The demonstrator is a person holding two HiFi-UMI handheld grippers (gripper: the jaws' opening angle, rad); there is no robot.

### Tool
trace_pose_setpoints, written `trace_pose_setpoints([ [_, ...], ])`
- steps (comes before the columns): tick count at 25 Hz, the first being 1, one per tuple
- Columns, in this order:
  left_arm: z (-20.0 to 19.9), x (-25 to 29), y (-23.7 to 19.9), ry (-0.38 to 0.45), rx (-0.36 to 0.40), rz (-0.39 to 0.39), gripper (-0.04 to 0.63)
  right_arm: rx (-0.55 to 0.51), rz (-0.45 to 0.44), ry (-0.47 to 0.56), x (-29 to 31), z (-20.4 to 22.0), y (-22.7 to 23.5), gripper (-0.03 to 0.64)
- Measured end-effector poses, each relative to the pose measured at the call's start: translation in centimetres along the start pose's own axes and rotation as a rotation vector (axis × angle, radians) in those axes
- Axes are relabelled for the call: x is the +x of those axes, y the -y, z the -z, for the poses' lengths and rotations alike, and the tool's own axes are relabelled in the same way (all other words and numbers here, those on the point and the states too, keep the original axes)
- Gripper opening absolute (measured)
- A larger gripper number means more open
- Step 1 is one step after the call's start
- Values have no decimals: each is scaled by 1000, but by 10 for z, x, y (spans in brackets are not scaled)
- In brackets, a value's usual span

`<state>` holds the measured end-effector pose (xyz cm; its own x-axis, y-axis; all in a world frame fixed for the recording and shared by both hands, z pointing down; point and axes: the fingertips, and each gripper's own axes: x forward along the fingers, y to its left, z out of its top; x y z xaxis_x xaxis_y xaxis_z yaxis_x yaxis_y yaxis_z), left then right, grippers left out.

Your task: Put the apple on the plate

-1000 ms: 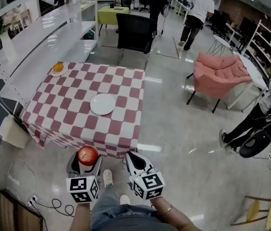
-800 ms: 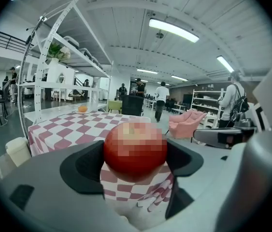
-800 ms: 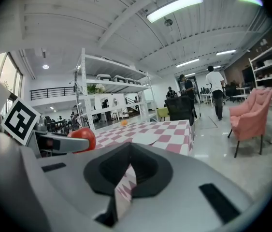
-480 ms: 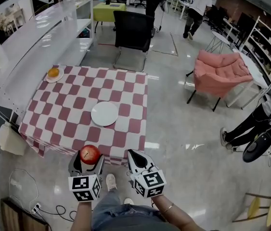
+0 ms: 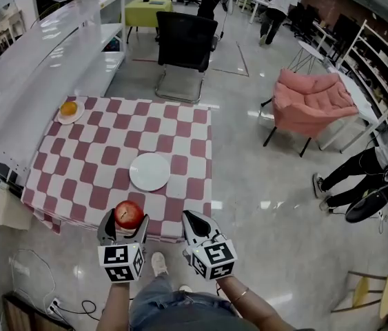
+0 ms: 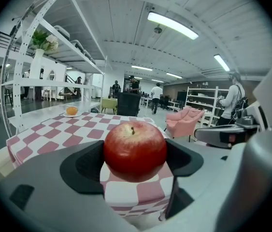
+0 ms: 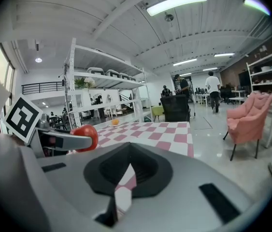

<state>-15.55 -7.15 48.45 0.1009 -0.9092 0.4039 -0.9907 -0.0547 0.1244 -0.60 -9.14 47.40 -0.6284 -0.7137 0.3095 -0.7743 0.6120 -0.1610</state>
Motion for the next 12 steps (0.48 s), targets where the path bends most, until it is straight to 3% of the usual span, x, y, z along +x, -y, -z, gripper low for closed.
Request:
trace_pose_setpoints([
  [12,-28,59,-17,0,27,78,402,12,63,-13,46,-10,12,11],
])
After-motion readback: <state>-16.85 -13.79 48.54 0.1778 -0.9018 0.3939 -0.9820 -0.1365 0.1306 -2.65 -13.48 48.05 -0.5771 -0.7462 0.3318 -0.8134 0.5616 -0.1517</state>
